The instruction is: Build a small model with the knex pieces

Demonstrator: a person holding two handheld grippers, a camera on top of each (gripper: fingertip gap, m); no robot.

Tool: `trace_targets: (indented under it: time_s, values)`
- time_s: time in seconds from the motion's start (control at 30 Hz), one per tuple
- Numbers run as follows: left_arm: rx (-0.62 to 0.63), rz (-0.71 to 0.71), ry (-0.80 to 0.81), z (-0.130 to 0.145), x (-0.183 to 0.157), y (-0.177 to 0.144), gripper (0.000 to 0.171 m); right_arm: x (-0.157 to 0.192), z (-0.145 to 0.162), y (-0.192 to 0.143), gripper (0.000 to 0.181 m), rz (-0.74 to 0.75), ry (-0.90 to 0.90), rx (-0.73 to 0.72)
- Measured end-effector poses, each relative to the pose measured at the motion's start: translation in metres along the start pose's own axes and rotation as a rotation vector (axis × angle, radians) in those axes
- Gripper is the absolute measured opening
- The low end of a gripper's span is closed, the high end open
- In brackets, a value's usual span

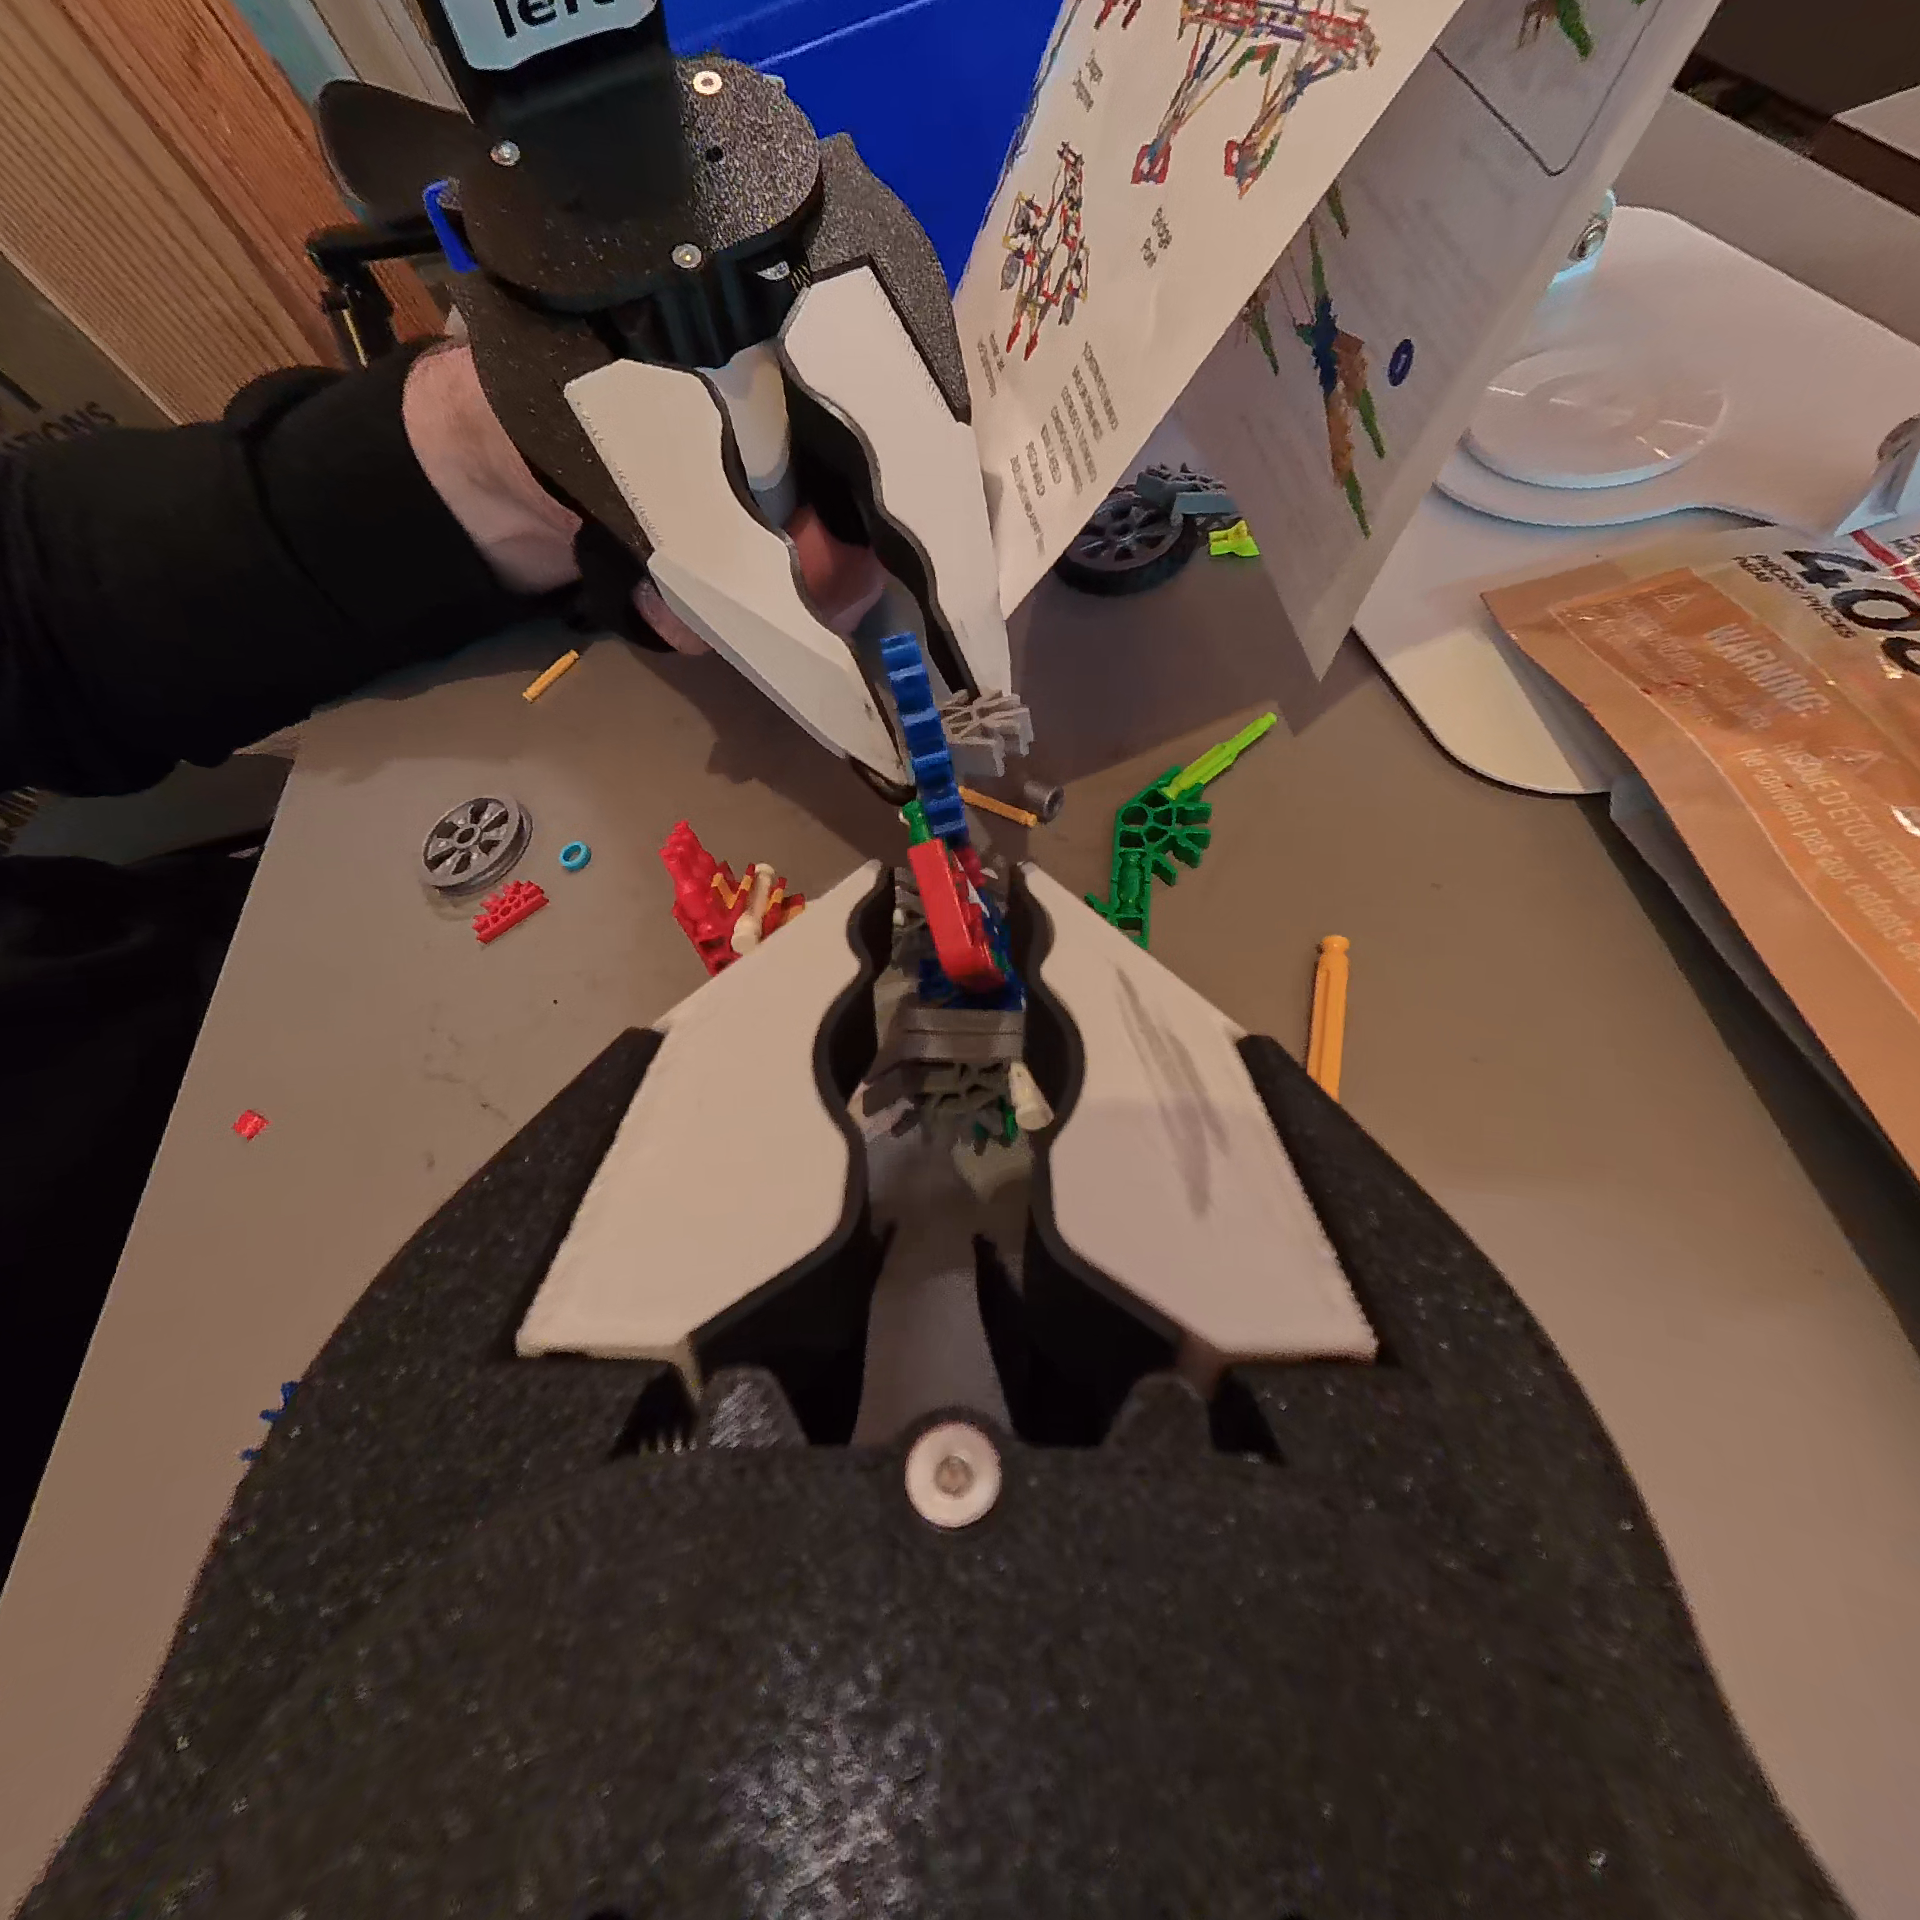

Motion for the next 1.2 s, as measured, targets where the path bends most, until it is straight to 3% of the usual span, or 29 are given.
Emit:
trace_targets:
  time_s: [0.07, 0.27, 0.67, 0.87, 1.2]
  values:
    - [0.000, -0.004, -0.003, 0.0001, 0.0008, -0.0003, 0.015, -0.0009, -0.0014, -0.0048, 0.011, 0.015, -0.013, -0.011]
    - [-0.002, 0.000, -0.005, -0.0006, 0.0004, 0.0007, 0.015, -0.0019, -0.0014, -0.0084, 0.009, 0.014, -0.014, -0.013]
    - [-0.015, 0.002, -0.012, -0.0004, 0.0027, -0.0004, 0.015, -0.0035, -0.0014, -0.0065, 0.008, 0.003, 0.002, -0.031]
    - [-0.055, -0.027, 0.032, -0.0081, 0.0012, -0.0034, 0.028, -0.0026, -0.0015, -0.0063, 0.007, 0.001, -0.010, -0.029]
    - [-0.053, -0.006, 0.014, -0.0082, 0.0015, -0.0015, 0.021, -0.0038, -0.0028, -0.0054, 0.015, 0.023, -0.011, -0.034]
Point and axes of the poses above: each gripper's, where its closed fingertips meet, y out along the fingers, z out of its underside, x = y × z across the jaws, the point moved 7 cm from there along -y, back along the fingers, and after that the axes turned 1 degree about z, right-handed, at the moved point
